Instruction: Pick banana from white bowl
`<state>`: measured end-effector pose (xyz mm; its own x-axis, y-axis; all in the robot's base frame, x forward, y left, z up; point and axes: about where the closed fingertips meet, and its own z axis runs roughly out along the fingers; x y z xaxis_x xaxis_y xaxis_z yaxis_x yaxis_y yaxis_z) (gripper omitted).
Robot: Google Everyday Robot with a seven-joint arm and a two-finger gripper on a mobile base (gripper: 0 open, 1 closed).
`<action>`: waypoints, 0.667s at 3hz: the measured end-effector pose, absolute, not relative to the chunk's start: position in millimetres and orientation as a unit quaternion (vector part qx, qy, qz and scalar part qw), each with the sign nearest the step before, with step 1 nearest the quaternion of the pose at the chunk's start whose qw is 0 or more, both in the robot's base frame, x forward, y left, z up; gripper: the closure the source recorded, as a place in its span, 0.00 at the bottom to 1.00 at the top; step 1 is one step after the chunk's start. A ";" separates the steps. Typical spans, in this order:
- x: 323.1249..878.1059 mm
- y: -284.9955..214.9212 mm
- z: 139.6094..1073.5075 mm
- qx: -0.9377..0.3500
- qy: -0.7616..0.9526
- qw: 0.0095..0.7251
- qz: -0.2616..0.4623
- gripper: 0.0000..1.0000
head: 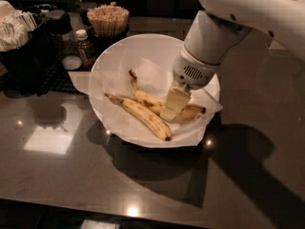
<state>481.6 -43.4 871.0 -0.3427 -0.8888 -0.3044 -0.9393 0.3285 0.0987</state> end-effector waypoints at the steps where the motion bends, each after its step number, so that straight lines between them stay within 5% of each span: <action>1: 481.0 -46.7 879.9 -0.554 0.818 0.112 0.108 0.52; 2: 481.6 -49.8 882.5 -0.546 0.824 0.117 0.098 0.52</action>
Offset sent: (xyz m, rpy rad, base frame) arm 0.0015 -0.0114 0.0145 -0.0412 -0.0766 -0.0915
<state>481.6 -49.8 882.5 -0.3771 -0.8762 -0.3001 -0.9221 0.3855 0.0331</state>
